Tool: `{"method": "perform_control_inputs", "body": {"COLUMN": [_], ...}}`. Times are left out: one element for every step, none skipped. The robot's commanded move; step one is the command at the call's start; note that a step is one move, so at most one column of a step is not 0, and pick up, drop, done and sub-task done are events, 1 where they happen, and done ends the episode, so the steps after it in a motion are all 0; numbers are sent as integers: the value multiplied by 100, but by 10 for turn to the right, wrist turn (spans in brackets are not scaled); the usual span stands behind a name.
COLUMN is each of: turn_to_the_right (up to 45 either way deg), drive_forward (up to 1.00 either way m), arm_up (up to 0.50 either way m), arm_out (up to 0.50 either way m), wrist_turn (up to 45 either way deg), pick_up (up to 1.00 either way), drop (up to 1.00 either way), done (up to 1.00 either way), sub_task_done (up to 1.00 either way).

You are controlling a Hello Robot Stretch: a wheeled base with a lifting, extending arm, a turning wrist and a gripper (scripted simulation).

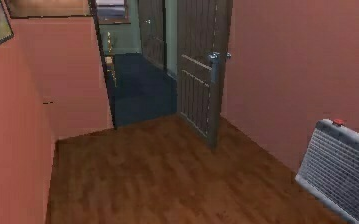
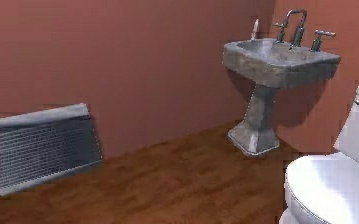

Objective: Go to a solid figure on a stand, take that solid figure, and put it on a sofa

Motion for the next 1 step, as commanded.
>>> {"method": "perform_control_inputs", "body": {"turn_to_the_right": [0], "drive_forward": [100], "arm_up": [0], "arm_out": [0], "wrist_turn": [0], "pick_up": [0], "drop": [0], "done": [0], "sub_task_done": [0]}}
